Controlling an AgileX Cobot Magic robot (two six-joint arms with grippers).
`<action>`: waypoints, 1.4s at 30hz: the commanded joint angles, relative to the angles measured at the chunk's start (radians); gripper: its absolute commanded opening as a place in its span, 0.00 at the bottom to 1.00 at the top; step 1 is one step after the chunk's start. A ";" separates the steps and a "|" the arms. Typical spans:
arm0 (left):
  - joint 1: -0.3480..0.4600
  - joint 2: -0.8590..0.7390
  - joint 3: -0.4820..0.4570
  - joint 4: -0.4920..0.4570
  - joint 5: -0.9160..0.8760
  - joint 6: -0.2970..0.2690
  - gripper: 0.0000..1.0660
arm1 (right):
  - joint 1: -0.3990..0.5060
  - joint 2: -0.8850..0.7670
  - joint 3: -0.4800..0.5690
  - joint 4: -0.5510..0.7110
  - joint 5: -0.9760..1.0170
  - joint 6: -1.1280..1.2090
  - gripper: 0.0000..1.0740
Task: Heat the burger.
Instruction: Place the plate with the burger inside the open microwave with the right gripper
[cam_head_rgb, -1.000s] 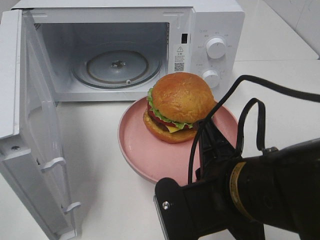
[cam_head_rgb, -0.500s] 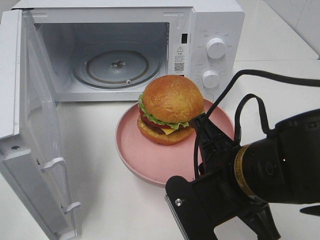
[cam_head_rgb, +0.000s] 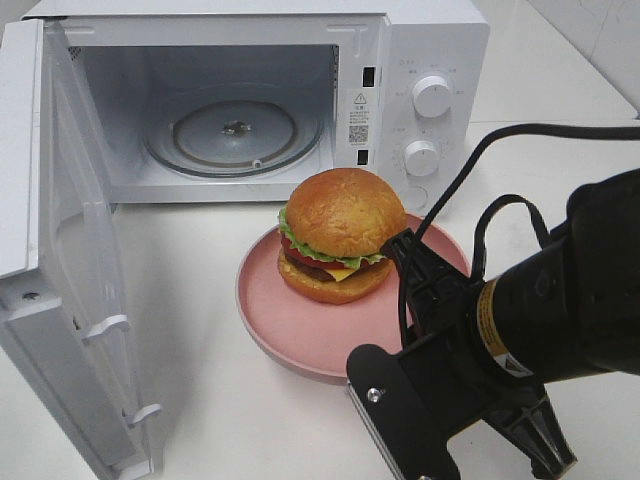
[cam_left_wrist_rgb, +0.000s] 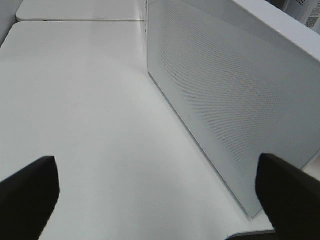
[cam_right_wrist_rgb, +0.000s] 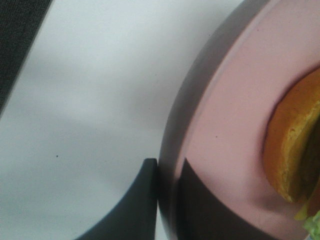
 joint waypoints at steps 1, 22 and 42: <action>-0.008 -0.013 -0.002 -0.005 -0.015 -0.006 0.94 | -0.017 -0.006 -0.025 -0.002 -0.043 -0.041 0.00; -0.008 -0.013 -0.002 -0.005 -0.015 -0.006 0.94 | -0.054 -0.006 -0.056 0.225 -0.206 -0.343 0.00; -0.008 -0.013 -0.002 -0.005 -0.015 -0.006 0.94 | -0.206 -0.004 -0.064 0.558 -0.292 -0.774 0.00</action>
